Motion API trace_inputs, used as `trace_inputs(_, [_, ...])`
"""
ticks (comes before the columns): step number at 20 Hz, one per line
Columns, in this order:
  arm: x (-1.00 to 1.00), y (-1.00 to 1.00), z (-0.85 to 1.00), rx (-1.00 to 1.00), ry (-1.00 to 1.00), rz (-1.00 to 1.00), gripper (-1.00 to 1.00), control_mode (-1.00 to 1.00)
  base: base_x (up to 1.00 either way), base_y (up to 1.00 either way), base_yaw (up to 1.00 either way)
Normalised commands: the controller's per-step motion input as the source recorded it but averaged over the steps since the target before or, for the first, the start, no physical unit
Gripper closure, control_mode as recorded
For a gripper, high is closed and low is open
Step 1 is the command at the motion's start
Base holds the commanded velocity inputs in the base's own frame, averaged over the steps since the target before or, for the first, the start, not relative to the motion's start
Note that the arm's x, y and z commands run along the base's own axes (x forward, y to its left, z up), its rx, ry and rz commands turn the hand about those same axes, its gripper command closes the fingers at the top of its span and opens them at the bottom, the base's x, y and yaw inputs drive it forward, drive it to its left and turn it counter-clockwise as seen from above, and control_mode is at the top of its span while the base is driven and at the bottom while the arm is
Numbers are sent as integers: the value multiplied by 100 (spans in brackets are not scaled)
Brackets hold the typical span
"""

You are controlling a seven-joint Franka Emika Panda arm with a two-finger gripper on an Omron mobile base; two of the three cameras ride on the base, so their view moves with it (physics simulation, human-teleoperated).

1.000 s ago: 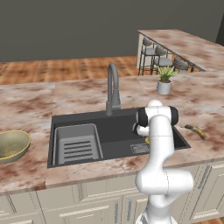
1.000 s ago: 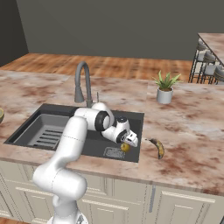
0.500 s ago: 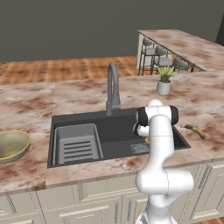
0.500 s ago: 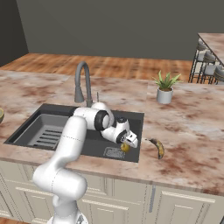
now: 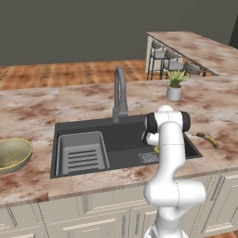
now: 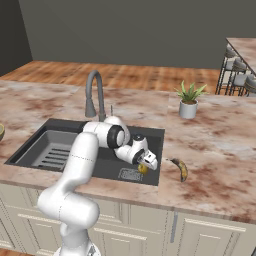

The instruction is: Remove the squash and banana from the sink. Then move the bowl and cup from the counter to the sink for washing.

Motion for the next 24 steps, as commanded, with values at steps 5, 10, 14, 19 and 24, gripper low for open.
trace_inputs(5, [-5,2,1,0,0,0,-100,-100,0,0,0])
trace_inputs(10, [-3,3,4,0,0,0,-100,-100,0,0,0])
trace_inputs(14, [-3,6,8,0,0,0,-100,-100,0,0,0])
trace_inputs(19, [-2,8,8,0,0,0,-100,-100,0,0,0])
trace_inputs(24, [-8,6,8,0,0,0,-100,-100,0,0,0])
